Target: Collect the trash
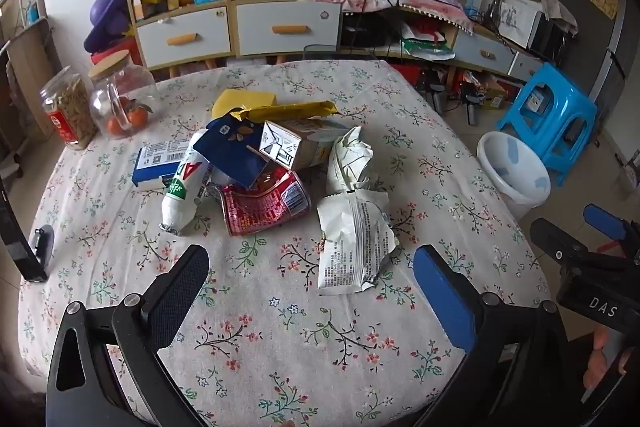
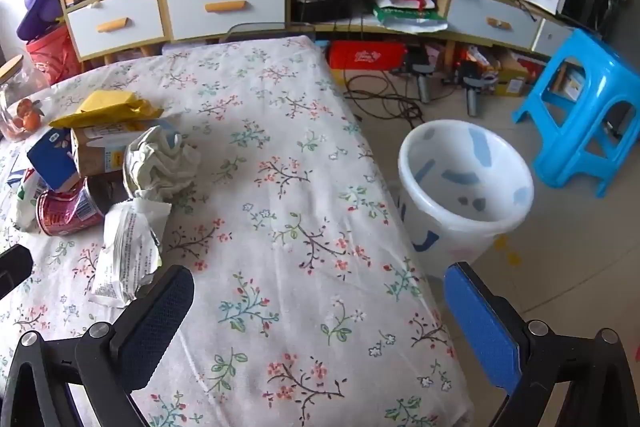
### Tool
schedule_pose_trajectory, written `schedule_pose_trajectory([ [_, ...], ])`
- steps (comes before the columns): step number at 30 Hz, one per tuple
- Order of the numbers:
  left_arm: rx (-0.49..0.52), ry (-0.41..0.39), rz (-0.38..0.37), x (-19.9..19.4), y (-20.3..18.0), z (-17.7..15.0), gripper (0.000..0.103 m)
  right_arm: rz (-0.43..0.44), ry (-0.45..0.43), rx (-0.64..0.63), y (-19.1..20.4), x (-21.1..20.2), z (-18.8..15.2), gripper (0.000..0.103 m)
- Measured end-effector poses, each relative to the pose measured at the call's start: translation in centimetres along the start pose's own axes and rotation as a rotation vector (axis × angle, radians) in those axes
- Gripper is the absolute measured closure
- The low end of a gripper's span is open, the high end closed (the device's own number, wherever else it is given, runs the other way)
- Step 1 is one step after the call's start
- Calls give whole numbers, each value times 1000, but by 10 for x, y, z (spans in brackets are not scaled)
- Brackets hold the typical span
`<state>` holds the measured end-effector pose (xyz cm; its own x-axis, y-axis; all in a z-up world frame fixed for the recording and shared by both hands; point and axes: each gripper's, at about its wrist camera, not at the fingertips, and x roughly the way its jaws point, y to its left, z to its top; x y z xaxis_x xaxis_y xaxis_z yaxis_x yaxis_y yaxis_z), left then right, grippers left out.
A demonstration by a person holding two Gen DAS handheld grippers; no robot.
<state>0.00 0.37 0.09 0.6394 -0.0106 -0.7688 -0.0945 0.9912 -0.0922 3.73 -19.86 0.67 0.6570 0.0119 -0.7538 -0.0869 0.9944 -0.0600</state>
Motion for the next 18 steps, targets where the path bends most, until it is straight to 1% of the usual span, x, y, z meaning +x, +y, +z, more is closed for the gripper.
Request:
schedule_pose_trajectory([
  [1,0,0,-1,0,2,1,0,-2,-3,2,0,0,0,0],
  [2,21,-1,31,0,-4,-2,0,-6,-5,5,-1,1,1,0],
  [5,19,-7,29,-2,-3,-1,0,-17,-6,13,-4,6,3,0],
  [7,20,-15,28,-3,-2,0,0,-12,-14,-3,5,3,-1,0],
  [8,21,-19,29,-4,-1,1,0,-3,-16,-1,2,1,-1,0],
  [9,32,-18,33,-2,-9,3,0,-2,-14,1,3,1,-1,0],
  [13,27,-25,27,-2,-9,6,0,5,-11,16,-1,3,-1,0],
  [14,37,-33,24,-6,-7,-1,0,4,-11,17,-1,3,-1,0],
  [18,38,-29,22,-6,-6,-1,0,3,-6,19,1,4,-1,0],
])
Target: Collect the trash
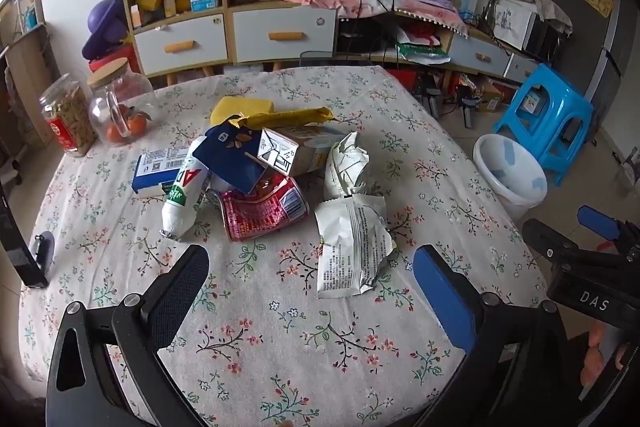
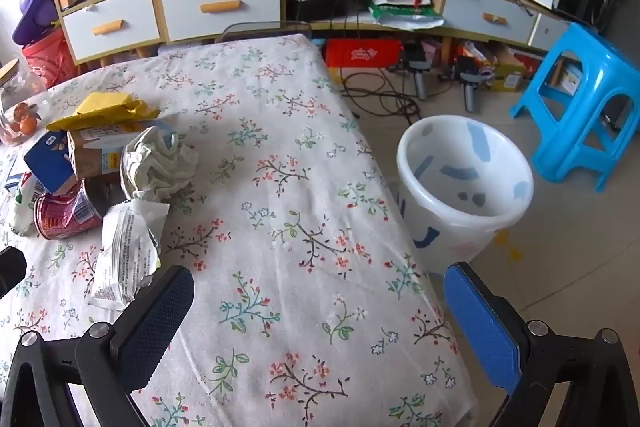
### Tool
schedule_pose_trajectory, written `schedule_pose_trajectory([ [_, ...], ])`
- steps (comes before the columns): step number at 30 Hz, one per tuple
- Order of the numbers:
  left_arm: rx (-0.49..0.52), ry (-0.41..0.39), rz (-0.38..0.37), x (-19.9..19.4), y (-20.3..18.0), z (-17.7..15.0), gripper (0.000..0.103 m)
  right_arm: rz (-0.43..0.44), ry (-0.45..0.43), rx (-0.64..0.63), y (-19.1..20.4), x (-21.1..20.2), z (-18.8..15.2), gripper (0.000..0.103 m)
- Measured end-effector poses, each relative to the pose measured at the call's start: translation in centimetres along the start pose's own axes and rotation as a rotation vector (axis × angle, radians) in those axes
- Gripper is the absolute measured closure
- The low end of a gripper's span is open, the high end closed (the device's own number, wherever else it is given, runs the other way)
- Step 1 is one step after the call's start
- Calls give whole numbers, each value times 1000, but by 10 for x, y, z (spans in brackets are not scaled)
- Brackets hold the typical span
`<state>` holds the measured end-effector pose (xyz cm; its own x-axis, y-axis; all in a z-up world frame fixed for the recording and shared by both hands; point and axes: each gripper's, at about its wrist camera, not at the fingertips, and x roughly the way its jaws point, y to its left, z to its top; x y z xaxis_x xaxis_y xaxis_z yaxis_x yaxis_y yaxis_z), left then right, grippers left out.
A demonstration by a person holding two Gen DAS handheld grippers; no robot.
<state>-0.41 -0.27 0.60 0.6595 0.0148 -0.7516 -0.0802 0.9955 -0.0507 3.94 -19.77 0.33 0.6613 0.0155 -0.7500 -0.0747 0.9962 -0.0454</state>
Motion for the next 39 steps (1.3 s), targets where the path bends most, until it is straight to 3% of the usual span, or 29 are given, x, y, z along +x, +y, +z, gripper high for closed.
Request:
schedule_pose_trajectory([
  [39,-4,18,-12,7,1,-6,0,-4,2,11,0,2,-1,0],
])
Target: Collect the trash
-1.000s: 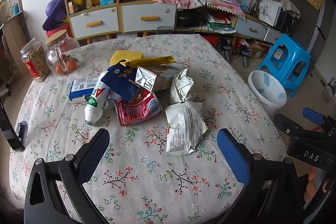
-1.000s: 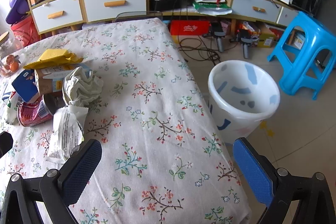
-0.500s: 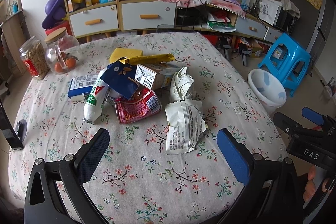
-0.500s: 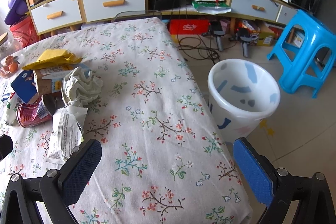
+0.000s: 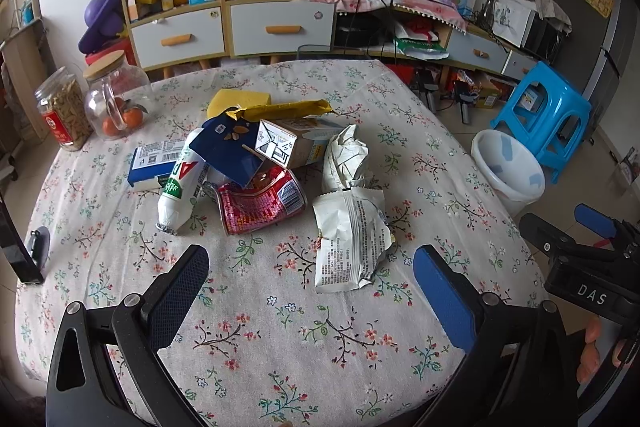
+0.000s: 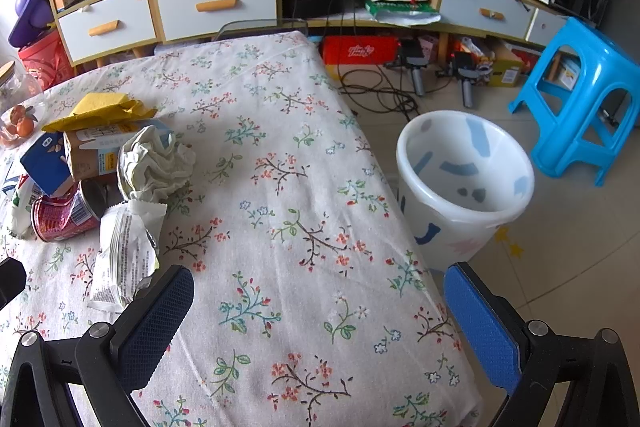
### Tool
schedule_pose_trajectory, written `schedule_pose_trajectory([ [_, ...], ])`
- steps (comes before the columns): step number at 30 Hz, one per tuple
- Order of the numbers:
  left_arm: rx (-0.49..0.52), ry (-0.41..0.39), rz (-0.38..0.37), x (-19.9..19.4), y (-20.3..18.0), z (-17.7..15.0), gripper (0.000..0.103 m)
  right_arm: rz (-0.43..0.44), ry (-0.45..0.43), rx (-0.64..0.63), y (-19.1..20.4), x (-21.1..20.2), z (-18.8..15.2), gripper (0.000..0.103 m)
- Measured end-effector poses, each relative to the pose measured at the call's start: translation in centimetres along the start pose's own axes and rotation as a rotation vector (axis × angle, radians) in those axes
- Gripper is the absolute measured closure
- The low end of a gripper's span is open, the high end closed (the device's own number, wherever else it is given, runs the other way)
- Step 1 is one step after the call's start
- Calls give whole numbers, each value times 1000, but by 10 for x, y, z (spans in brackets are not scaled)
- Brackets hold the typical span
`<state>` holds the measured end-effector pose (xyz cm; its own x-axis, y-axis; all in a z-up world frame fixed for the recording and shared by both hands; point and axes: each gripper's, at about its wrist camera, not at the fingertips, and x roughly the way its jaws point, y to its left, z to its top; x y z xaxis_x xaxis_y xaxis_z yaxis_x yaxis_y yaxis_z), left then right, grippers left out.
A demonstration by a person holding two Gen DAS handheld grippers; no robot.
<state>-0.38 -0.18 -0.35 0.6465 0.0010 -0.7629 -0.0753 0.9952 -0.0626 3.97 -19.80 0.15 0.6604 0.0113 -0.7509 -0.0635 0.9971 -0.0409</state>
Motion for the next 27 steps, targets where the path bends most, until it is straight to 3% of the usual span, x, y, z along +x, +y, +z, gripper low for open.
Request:
schedule_pose_trajectory([
  [27,-7,-2,1,-2,3,-1,0,-14,5,24,-2,4,0,0],
])
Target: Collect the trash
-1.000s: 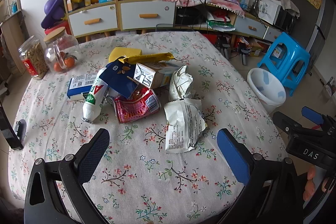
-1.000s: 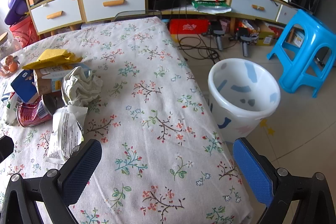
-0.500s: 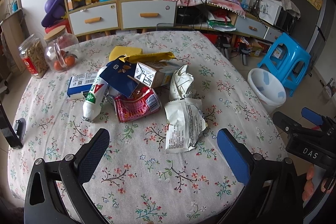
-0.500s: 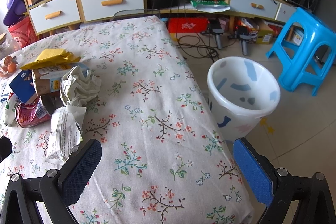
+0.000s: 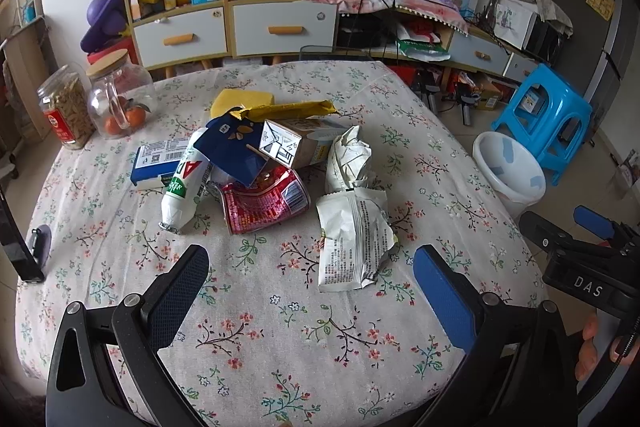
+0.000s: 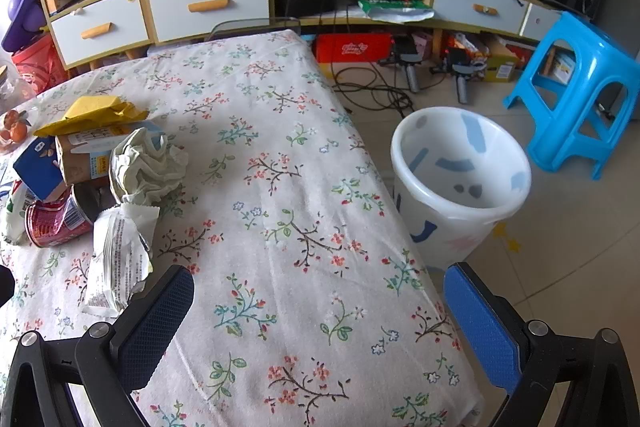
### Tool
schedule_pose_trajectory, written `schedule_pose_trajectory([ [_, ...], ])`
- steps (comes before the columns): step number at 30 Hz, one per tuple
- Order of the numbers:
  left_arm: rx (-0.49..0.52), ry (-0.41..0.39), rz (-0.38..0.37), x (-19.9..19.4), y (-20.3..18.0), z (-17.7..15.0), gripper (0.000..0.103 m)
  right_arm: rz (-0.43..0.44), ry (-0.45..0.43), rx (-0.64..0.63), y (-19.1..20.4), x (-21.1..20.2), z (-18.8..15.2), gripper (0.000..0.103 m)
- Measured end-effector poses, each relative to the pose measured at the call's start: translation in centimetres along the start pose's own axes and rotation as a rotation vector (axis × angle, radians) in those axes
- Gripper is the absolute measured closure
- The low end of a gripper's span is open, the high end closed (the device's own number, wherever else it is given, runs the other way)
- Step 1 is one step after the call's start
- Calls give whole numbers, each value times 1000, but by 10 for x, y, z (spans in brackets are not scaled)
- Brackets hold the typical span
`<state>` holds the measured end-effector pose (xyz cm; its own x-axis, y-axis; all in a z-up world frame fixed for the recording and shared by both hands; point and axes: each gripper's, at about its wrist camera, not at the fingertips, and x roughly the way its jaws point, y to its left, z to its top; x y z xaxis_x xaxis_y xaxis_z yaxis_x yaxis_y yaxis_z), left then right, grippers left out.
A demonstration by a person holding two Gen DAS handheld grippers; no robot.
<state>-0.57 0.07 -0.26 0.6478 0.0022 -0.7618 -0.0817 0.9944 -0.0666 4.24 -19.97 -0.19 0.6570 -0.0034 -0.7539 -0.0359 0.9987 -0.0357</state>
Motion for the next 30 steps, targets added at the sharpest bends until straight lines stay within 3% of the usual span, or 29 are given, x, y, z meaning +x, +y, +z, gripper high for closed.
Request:
schedule_pose_trajectory([
  [12,-6,-6,4,-3,7,4,0,-4,7,5,0,3,2,0],
  [21,4,-2,72,1,30,25,0,32,52,-8,3,10,9,0],
  [26,-19,43,79,9,58,42,0,87,83,-35,11,12,23,0],
  [30,-30,99,81,19,78,54,0,162,158,-44,27,24,36,0],
])
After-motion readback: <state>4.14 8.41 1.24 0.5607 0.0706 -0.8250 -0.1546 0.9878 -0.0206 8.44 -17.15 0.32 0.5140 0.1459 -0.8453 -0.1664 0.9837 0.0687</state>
